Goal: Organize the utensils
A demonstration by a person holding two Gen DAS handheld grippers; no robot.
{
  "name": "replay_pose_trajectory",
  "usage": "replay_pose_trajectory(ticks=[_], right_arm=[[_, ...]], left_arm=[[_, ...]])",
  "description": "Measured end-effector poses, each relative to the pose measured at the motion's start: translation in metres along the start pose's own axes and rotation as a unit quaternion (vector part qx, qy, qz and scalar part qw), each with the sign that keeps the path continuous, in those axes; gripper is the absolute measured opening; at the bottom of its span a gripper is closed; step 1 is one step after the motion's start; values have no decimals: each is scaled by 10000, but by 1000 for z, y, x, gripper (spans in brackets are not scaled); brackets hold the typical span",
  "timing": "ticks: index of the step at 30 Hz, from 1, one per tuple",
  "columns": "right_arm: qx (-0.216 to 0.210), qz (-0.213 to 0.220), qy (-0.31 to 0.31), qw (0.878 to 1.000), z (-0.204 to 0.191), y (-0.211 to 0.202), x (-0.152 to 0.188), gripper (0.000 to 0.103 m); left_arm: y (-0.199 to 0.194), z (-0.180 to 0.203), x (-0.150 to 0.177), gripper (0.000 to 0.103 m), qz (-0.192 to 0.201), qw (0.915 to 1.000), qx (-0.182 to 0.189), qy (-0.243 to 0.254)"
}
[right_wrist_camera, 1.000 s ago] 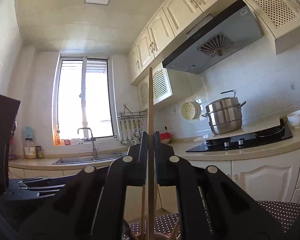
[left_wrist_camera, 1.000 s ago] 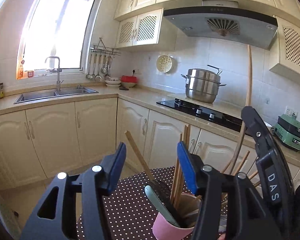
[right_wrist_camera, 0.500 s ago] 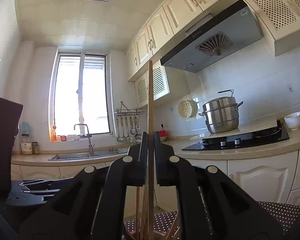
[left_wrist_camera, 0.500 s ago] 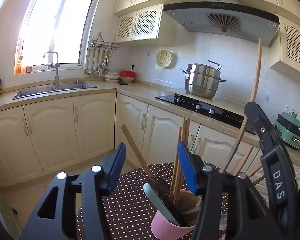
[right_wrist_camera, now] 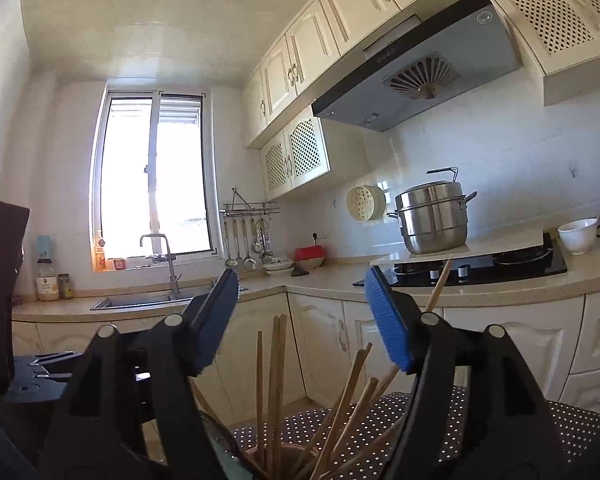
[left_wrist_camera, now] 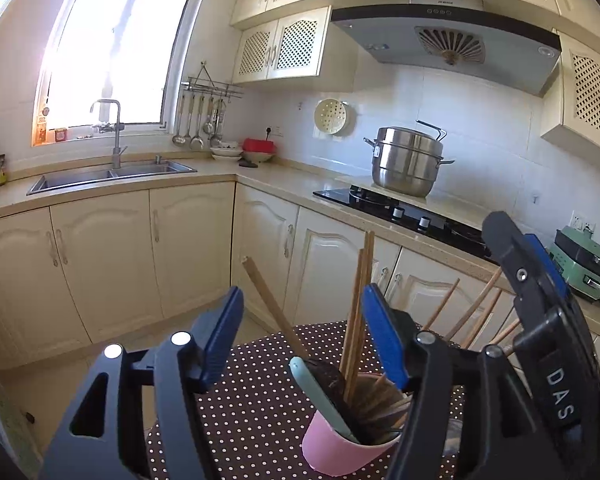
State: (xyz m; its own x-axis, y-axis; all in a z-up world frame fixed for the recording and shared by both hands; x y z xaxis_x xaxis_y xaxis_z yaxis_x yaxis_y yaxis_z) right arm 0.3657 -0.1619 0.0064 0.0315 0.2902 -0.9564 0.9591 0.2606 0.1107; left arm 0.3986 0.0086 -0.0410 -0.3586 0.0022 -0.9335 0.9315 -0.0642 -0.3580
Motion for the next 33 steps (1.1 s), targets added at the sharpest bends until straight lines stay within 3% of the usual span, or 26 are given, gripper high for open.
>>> replay_pose_trajectory(ticks=[16,24,28,33], right_arm=[[462,-149,-414,9980,4,-77,-23,67],[735,-570,-473,9945,4,-128,-14,69],[725,-767,-504,9931,-5,-151,-9,72],[689,-909,-573,9918,-20,-175,-8,74]], left_arm=[[-75,15,11,70,77,9999,61,85],[-132,26,25,74,206,9994,24,260],[-160,27,31,81,301,9989,-42,356],[-189,27,37,82,387,9984,-83,394]])
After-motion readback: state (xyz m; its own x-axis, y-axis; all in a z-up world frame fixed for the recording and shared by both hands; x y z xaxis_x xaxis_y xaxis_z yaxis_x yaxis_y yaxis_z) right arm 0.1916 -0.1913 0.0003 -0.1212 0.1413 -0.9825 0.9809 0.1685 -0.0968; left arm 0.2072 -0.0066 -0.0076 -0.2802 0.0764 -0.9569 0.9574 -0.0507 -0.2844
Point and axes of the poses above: each gripper's, at about its wrist camera, not at the fingertips, and y roughly the way its jaws point, z to its right, x to its underside, the point moved 10 cm from there along y, roughly the way its jaws point, and after that the axes turned 8 degrees about y, right-handed, at the moved point
